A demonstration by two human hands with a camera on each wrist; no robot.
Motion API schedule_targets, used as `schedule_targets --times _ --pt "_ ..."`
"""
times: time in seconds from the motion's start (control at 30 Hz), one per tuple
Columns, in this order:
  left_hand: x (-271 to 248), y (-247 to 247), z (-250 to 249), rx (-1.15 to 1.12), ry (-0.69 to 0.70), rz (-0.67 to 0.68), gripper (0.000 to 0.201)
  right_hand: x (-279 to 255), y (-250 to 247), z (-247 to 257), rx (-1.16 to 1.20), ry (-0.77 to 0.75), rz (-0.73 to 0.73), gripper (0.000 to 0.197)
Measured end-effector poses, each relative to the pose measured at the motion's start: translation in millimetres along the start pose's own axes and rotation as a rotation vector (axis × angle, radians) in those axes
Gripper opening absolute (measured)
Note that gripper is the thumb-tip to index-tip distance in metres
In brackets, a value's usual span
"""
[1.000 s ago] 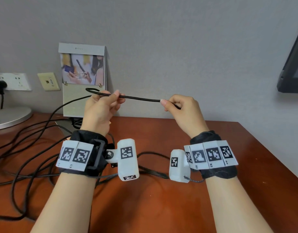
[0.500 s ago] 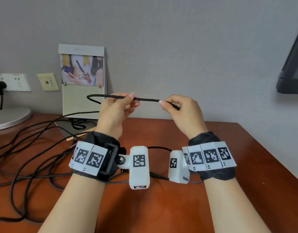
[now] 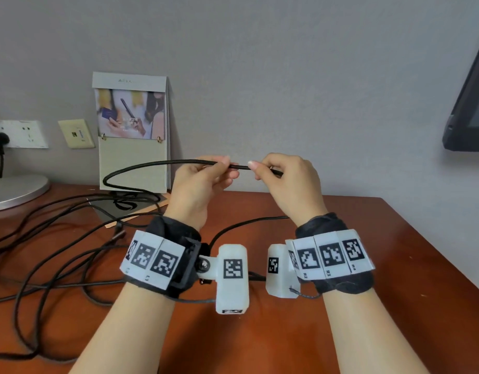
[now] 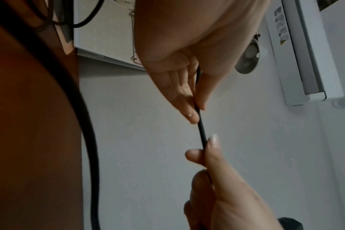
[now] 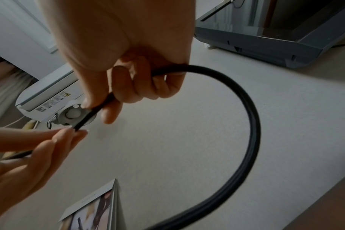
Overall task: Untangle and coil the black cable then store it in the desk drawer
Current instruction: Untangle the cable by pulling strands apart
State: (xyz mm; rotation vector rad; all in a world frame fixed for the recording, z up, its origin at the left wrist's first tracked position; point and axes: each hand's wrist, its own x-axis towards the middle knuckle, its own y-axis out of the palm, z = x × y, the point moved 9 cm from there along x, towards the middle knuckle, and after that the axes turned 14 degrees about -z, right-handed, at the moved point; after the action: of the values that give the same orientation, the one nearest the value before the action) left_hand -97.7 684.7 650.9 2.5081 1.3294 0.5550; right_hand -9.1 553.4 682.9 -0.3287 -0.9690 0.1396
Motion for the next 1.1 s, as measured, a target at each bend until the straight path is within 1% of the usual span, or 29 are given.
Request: schedule_targets --times 0.07,0.17,0.27,0.33,0.4,0.47,0.5,0.57,0.67,0.8,0.9,0.97,1.03,1.1 --pt "4.4 -7.8 -3.8 -0.019 0.019 -0.05 0.012 0.7 -2.2 -3.5 0.017 0.02 0.002 0.034" --pt "16.2 -31.5 -13.3 -0.117 0.017 -0.162 0.013 3.2 -9.4 -9.0 0.07 0.056 -0.031 0.037" --pt "19.5 -41.3 -15.3 -0.161 -0.005 -0.196 0.01 2.9 -7.8 -3.7 0.087 0.041 -0.037 0.038" --pt "14.6 -31.8 -11.7 -0.14 -0.018 -0.153 0.008 0.2 -0.6 3.8 0.07 0.013 -0.013 0.039" --pt "7.7 -16.1 -6.3 -0.058 -0.012 -0.073 0.007 -3.0 5.7 11.0 0.032 -0.034 0.003 0.041" --pt "3.6 -6.8 -3.2 0.004 0.006 -0.031 0.014 -4.2 7.0 12.4 0.018 -0.052 0.002 0.042" --pt "3.5 -5.8 -3.5 0.015 0.015 -0.028 0.015 -3.8 6.5 10.9 0.024 -0.043 0.007 0.042" --pt "5.7 -9.1 -7.1 0.013 0.028 -0.041 0.009 -2.3 4.7 6.4 0.056 -0.008 0.023 0.042" --pt "12.1 -24.1 -14.4 -0.024 0.036 -0.108 0.009 -0.1 0.9 1.2 0.148 0.047 0.02 0.04" --pt "15.4 -35.9 -18.8 -0.042 0.044 -0.15 0.01 -0.5 3.6 -0.4 0.174 0.053 0.035 0.04" --pt "12.5 -31.3 -17.7 -0.065 0.046 -0.154 0.01 0.3 1.3 -2.1 0.144 0.038 0.025 0.04" --pt "8.8 -21.3 -14.1 -0.065 0.028 -0.102 0.007 1.3 -1.4 -0.3 0.141 0.022 0.012 0.037" --pt "3.9 -8.0 -8.7 -0.003 0.005 -0.009 0.011 1.4 -2.0 2.3 0.149 0.007 0.01 0.035" --pt "0.5 -0.8 -7.0 0.05 0.007 0.043 0.012 -0.1 0.9 5.7 0.15 -0.008 0.027 0.035"
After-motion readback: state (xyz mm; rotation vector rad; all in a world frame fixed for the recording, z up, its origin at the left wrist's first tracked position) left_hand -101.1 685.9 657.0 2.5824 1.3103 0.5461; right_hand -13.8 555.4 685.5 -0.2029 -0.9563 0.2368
